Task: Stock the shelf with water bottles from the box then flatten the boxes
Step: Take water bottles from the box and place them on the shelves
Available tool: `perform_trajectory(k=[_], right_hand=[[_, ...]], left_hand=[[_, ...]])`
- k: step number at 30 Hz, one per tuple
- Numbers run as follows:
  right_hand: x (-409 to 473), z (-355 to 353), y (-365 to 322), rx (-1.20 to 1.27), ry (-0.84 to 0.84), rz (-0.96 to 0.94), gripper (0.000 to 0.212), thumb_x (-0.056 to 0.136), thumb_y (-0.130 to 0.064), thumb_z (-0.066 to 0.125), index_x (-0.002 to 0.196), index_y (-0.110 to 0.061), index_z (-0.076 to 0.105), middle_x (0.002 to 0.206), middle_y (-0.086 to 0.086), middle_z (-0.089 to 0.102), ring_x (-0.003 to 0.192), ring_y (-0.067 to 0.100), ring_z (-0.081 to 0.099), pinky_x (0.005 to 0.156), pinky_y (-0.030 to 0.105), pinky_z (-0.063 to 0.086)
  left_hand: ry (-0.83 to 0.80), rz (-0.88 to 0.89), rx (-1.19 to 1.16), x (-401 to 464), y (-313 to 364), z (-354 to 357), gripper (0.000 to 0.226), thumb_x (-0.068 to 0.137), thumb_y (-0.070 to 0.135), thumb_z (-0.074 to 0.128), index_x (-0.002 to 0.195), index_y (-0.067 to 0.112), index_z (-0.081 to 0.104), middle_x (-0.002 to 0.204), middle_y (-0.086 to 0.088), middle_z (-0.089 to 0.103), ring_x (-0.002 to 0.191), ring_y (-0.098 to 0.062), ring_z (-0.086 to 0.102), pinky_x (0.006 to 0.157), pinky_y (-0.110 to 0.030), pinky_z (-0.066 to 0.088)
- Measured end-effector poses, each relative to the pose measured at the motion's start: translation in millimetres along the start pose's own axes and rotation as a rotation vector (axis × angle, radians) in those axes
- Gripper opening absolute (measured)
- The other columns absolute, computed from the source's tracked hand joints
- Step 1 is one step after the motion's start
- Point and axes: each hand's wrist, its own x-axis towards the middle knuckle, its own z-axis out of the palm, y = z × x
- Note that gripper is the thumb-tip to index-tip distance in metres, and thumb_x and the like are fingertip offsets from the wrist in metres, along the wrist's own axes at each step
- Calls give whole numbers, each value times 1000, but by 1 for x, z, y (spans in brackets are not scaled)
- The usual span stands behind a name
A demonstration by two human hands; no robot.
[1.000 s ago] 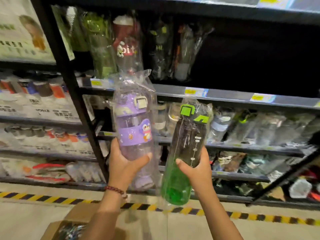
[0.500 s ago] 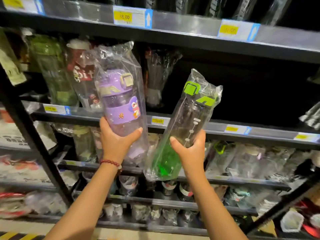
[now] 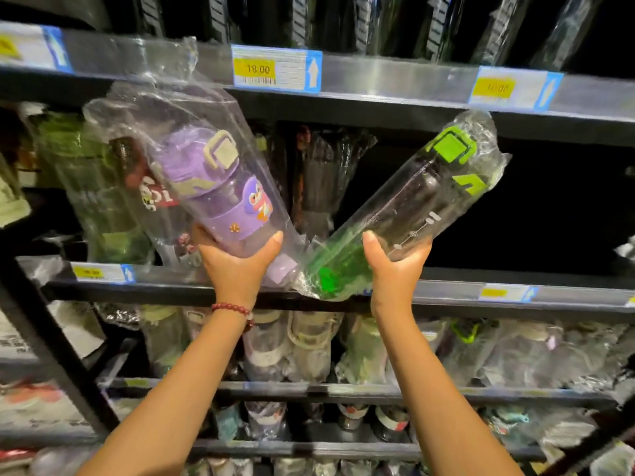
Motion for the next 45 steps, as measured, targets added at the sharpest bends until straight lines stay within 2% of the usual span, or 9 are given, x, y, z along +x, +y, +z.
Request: perform_trajectory(k=[5, 11, 15, 19, 22, 26, 32, 35, 45], right_hand=[[3, 24, 10, 84, 117, -57, 93, 58, -31, 76, 137, -21, 27, 130, -5, 47, 117, 7, 53, 105, 22, 39], [-1, 46, 28, 32, 180, -125, 80, 58, -31, 78, 126, -28, 35, 130, 10, 50, 120, 25, 54, 107, 42, 42], [6, 50, 39, -31, 102, -176, 80, 70, 7, 77, 125, -27, 31, 116, -9, 51, 101, -11, 56, 90, 10, 43], [10, 55, 51, -191, -1, -208, 83, 63, -9, 83, 125, -29, 30, 122, -13, 44, 113, -10, 48, 99, 11, 37], [9, 59, 59, -298, -90, -229, 86, 60, -19, 83, 130, -4, 35, 123, 0, 46, 117, 1, 47, 99, 14, 37], [15, 62, 60, -356, -143, -240, 85, 61, -17, 83, 130, -11, 33, 122, -18, 38, 115, -19, 37, 95, 2, 29], [21, 68, 58, -418, -125, -184, 80, 61, -28, 81, 124, -4, 38, 117, 3, 45, 110, 16, 48, 96, 23, 41], [24, 76, 60, -467, -111, -155, 75, 57, -40, 77, 114, -6, 41, 110, 6, 48, 104, 24, 51, 91, 41, 46], [15, 87, 60, -564, -77, -168, 79, 57, -39, 77, 118, -3, 40, 108, 4, 43, 102, 25, 45, 90, 45, 45]], left_hand=[[-22, -117, 102, 30, -38, 0, 106, 36, 66, 81, 119, 3, 56, 109, -1, 65, 103, -17, 63, 94, -41, 50], [-107, -201, 252, 50, -69, -9, 130, 31, 82, 74, 130, 3, 47, 121, 0, 60, 112, -9, 58, 98, -24, 45], [-209, -290, 372, 48, -53, -6, 90, 52, 55, 85, 113, -6, 57, 98, -2, 57, 96, -15, 57, 80, -21, 40], [-226, -205, 402, 50, -58, -11, 127, 33, 84, 70, 114, -12, 52, 100, -5, 63, 95, -16, 59, 74, -16, 39], [-211, -85, 362, 48, -54, -12, 103, 45, 44, 91, 122, -3, 41, 112, -1, 53, 97, -8, 52, 76, 0, 35], [-226, 55, 374, 44, -51, -11, 98, 51, 14, 91, 128, -3, 34, 113, -1, 43, 102, -7, 42, 75, 11, 23], [-299, -5, 386, 42, -43, -5, 105, 60, 21, 88, 140, 6, 21, 134, -11, 43, 119, -22, 45, 84, -13, 29], [-339, 30, 447, 53, -48, -1, 92, 56, 26, 89, 124, 6, 30, 118, -7, 51, 108, -26, 54, 79, -24, 40], [-365, 65, 442, 61, -52, -2, 77, 57, 25, 88, 107, 13, 31, 108, 1, 51, 95, -17, 55, 73, -24, 45]])
